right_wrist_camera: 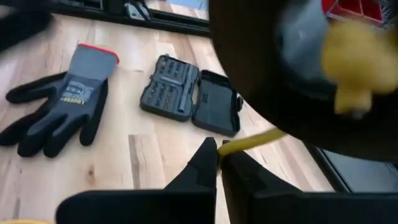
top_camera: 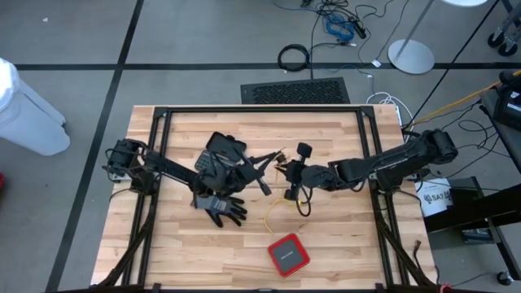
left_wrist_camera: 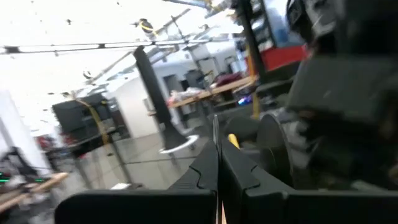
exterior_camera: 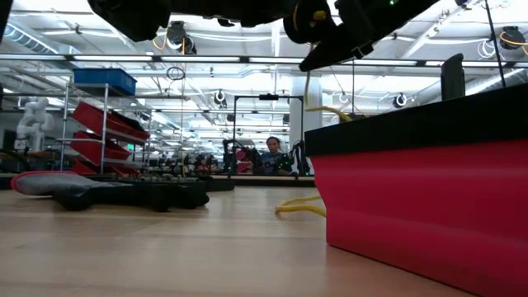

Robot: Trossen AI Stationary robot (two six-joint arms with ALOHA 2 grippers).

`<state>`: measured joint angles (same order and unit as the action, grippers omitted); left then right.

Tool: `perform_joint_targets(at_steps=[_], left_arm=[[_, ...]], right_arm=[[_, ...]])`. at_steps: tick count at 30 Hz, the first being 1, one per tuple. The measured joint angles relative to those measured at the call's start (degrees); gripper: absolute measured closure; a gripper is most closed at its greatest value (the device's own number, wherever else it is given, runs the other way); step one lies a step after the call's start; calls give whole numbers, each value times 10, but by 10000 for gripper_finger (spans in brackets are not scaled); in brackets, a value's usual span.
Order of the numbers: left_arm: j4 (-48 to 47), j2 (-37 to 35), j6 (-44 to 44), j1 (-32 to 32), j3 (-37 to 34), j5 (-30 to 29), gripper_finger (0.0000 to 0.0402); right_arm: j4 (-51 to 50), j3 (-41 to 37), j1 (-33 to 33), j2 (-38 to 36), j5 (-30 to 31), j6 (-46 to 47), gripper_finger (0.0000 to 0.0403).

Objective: Coil cords
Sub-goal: Coil the yellow wire onto the spool

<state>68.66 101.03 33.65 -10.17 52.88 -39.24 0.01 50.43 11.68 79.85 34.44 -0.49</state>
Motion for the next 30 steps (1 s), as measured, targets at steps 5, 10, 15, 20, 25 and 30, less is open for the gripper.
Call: perform_joint_targets(at_steps=[5, 10, 15, 20, 25, 30], left_arm=[[-20, -1, 23, 9, 1, -22, 401], [-39, -1, 27, 12, 1, -24, 401], [-89, 0, 30, 12, 1, -32, 401], [-120, 0, 61, 12, 2, -42, 401], [-158, 1, 95, 6, 1, -33, 401], [-191, 1, 109, -6, 1, -33, 401]], right_arm=[[33, 0, 6, 5, -5, 0, 403], [52, 2, 6, 5, -48, 9, 403], [41, 17, 6, 5, -63, 7, 403], [22, 36, 3, 5, -93, 12, 403], [-7, 52, -1, 5, -107, 13, 396], [-56, 70, -4, 3, -121, 14, 379]])
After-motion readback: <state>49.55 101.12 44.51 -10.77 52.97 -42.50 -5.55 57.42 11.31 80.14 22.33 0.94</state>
